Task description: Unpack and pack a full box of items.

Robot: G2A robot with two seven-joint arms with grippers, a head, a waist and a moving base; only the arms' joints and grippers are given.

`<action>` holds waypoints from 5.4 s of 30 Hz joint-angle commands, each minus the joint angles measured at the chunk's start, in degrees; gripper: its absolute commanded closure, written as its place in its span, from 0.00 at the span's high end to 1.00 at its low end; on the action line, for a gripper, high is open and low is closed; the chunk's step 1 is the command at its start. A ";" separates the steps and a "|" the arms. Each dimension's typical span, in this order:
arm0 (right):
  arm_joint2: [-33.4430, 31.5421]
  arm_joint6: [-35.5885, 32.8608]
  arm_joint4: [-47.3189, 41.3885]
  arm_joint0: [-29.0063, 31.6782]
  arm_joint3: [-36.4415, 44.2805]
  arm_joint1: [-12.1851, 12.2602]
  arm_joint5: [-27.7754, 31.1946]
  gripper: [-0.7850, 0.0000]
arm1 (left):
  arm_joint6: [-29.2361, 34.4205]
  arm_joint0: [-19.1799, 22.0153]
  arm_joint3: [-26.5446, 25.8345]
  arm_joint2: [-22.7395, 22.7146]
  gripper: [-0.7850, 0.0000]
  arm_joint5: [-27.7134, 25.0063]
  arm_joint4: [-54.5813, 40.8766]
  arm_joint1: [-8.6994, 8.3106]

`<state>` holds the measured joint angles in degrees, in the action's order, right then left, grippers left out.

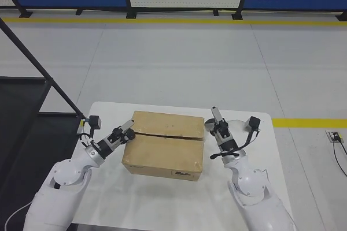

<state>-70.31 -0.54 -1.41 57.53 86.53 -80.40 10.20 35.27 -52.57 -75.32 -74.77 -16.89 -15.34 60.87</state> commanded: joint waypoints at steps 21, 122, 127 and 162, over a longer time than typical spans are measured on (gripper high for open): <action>-3.16 3.21 -1.55 4.11 0.35 -0.41 1.66 1.00 | -1.38 0.12 -1.13 -0.68 1.00 -0.09 -3.59 0.67; 20.78 8.80 25.37 -18.74 -21.57 -11.74 -8.04 1.00 | 2.53 -10.76 -4.38 -12.99 1.00 -2.78 -7.15 0.23; 19.72 10.64 25.99 -18.21 -21.00 -12.02 -6.69 1.00 | 3.10 -11.42 -5.05 -14.24 1.00 -2.87 -7.95 0.06; -8.80 -24.40 4.92 2.20 6.41 -4.89 -3.93 1.00 | 20.27 -21.99 -21.41 -25.17 1.00 11.66 -11.33 -2.93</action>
<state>-79.10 -23.05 3.98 60.19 93.32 -85.41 6.82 57.77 -75.43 -96.94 -100.58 -7.06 -26.69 57.89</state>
